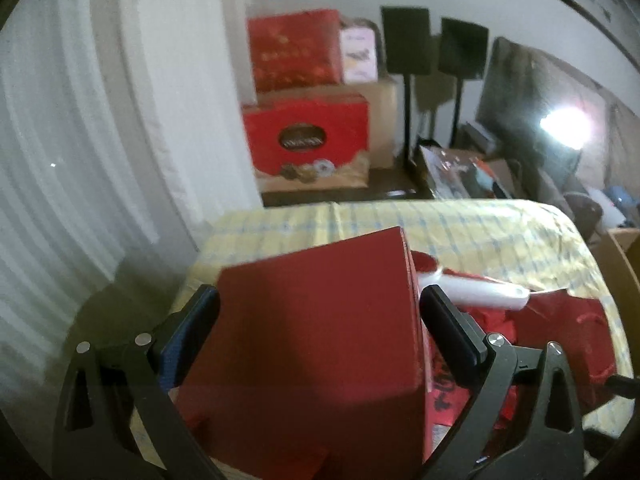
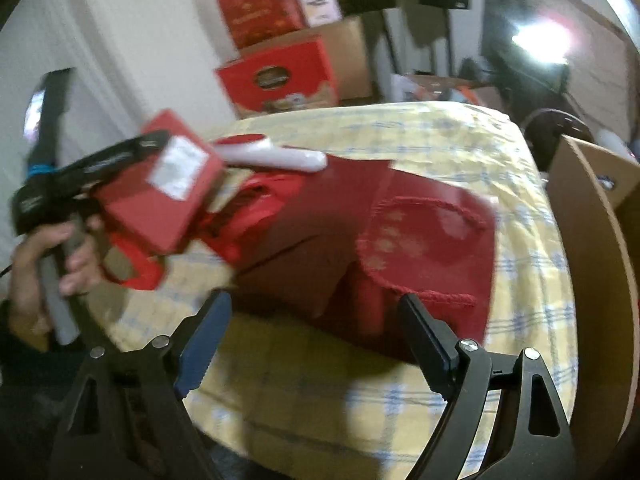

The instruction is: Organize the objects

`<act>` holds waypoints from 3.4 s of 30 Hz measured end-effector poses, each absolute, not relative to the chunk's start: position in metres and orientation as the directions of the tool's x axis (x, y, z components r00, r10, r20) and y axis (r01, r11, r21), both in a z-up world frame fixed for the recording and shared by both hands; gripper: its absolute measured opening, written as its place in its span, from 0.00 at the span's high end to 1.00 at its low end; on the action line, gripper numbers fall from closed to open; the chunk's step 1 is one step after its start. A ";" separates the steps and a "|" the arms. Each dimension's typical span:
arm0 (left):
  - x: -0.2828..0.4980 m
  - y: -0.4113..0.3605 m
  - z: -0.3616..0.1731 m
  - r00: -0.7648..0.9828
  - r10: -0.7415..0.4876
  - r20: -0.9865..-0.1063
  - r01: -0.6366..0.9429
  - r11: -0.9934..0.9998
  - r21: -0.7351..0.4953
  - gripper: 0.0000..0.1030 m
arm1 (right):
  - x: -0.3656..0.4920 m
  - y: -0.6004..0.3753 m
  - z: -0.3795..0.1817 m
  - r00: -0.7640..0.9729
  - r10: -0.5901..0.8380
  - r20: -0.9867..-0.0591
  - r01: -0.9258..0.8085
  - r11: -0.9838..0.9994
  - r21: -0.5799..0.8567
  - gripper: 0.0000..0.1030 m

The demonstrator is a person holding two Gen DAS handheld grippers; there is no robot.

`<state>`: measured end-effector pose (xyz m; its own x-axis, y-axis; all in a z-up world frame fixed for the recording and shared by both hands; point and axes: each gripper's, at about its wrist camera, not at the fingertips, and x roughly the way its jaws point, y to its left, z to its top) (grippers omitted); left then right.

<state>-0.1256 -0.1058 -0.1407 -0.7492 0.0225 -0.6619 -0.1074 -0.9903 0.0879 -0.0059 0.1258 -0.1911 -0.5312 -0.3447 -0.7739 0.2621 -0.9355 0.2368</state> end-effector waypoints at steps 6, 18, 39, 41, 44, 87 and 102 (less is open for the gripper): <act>-0.128 -0.103 -0.144 -0.732 0.046 -0.680 -0.140 -0.987 0.083 0.02 | -0.017 0.127 -0.206 -0.544 -0.248 -0.801 0.232 -0.963 0.140 0.14; -0.111 -0.077 -0.126 -0.697 0.153 -0.701 -0.239 -0.971 0.027 0.04 | -0.028 0.175 -0.208 -0.570 -0.117 -0.813 0.132 -0.990 0.050 0.15; -0.113 -0.034 -0.116 -0.632 0.307 -0.712 -0.321 -0.939 -0.119 0.00 | -0.002 0.058 -0.218 -0.477 -0.433 -0.765 0.429 -0.874 0.227 0.24; -0.112 -0.036 -0.120 -0.659 0.281 -0.698 -0.311 -0.946 -0.088 0.00 | -0.003 0.055 -0.224 -0.494 -0.370 -0.787 0.373 -0.908 0.193 0.24; -0.114 -0.041 -0.128 -0.658 0.286 -0.696 -0.325 -0.942 -0.080 0.00 | 0.004 0.045 -0.226 -0.538 -0.318 -0.781 0.325 -0.933 0.156 0.19; -0.119 -0.011 -0.117 -0.513 0.334 -0.791 -0.416 -0.903 -0.111 0.39 | 0.050 0.200 -0.149 -0.734 -0.223 -0.642 0.014 -0.950 0.313 0.41; -0.167 0.063 -0.205 -0.229 -0.046 -0.972 -0.636 -0.749 0.186 0.61 | 0.044 0.213 -0.162 -0.700 -0.352 -0.622 0.092 -0.908 0.409 0.41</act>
<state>-0.1672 0.0632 -0.2054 -0.2290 -0.0464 -0.9723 -0.6361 -0.7489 0.1856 0.0440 0.2132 -0.1617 -0.6996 -0.3519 -0.6219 0.0925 -0.9076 0.4095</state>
